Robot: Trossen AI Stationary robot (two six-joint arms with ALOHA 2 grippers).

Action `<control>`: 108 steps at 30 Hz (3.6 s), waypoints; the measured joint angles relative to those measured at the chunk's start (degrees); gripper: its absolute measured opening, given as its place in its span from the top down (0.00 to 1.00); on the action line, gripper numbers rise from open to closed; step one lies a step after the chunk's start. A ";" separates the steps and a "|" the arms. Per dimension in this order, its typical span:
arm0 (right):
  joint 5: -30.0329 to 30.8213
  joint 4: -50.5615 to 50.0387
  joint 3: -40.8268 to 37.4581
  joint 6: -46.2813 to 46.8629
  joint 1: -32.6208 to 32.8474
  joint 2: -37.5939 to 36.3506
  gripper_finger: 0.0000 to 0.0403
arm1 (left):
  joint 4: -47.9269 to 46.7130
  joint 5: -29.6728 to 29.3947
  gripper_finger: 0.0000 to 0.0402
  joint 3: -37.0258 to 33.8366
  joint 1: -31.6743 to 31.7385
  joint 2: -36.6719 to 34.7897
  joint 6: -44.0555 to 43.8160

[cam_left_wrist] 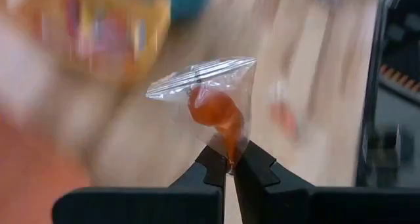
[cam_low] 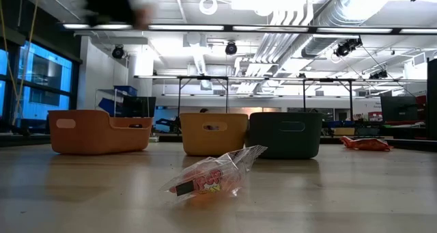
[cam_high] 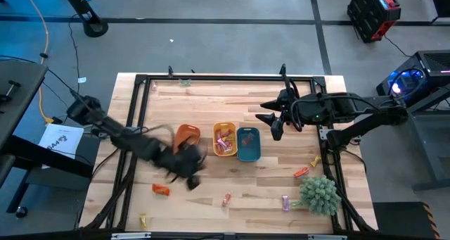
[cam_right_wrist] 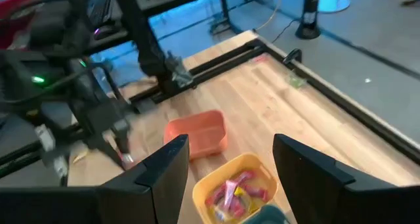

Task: Sort candy
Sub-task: Put the orange gummy into the blue bin, then put the yellow candy into the yellow bin

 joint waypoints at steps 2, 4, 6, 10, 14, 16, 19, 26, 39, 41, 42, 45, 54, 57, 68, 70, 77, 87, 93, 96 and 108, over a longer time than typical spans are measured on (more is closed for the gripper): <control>2.32 0.98 0.00 0.34 0.00 0.00 0.47 | 8.82 1.73 0.99 0.00 5.58 1.80 9.32; 4.08 1.77 0.00 0.46 0.00 0.00 0.47 | 17.58 4.13 0.99 0.00 10.27 3.82 16.70; 4.69 2.82 0.01 0.49 -0.02 0.00 0.47 | 25.35 6.12 0.99 0.00 13.99 6.31 22.01; 5.17 4.73 0.01 0.60 0.00 0.00 0.47 | 37.08 9.72 0.98 0.02 19.59 12.23 25.53; 6.22 5.62 0.02 1.10 0.00 0.00 0.47 | 42.20 10.95 0.92 1.49 22.54 17.79 26.19; 6.32 5.96 0.01 1.44 -0.02 0.00 0.47 | 41.36 11.00 0.88 2.96 23.16 20.28 26.67; 6.35 5.98 0.00 1.48 0.00 0.00 0.47 | 41.24 11.05 0.80 5.11 23.48 23.07 27.88; 6.37 5.95 0.02 1.48 0.00 0.00 0.47 | 35.81 11.29 0.57 8.51 23.32 22.94 29.64; 6.45 4.96 0.02 1.25 0.00 0.00 0.47 | 13.23 23.60 0.40 10.42 20.01 14.35 19.84; 6.07 4.57 0.02 1.21 -0.02 0.06 0.47 | 9.28 23.02 0.40 9.42 17.06 11.96 19.72; 6.01 4.42 0.02 1.19 -0.01 0.11 0.47 | 8.17 22.25 0.40 8.77 15.24 10.73 19.58; 5.93 3.69 0.02 1.06 0.00 0.25 0.47 | 4.42 19.02 0.42 6.77 8.47 6.77 17.20; 3.81 2.07 0.02 1.26 -0.01 0.59 0.47 | -13.25 14.42 0.43 1.24 -14.76 2.32 -21.46; 2.69 2.02 0.02 1.26 0.00 0.61 0.47 | -16.05 21.43 0.43 0.31 -21.89 2.88 -41.11; 1.76 1.35 0.02 -0.34 0.00 0.70 0.47 | -16.59 38.99 0.49 0.36 -33.78 10.36 -74.02; 1.51 1.31 0.02 -0.49 0.00 0.70 0.47 | -16.62 40.58 0.50 0.46 -33.71 11.80 -74.01; 1.06 0.79 0.02 -0.47 0.00 0.70 0.47 | -12.96 39.86 0.51 0.16 -29.93 13.87 -73.47; 1.02 -0.98 0.04 -0.47 -0.04 1.18 0.47 | -12.10 40.58 0.51 0.70 -25.74 13.91 -63.69; 1.04 -1.88 0.04 -0.32 -0.04 1.18 0.47 | -7.55 42.30 0.51 0.70 -30.12 14.26 -70.85; 1.04 -1.88 0.04 -0.47 -0.07 1.18 0.47 | -7.37 42.32 0.51 0.50 -31.77 15.02 -74.56; 1.02 -1.84 0.04 -1.39 -0.07 1.18 0.47 | -3.00 42.13 0.50 0.14 -32.57 23.27 -80.34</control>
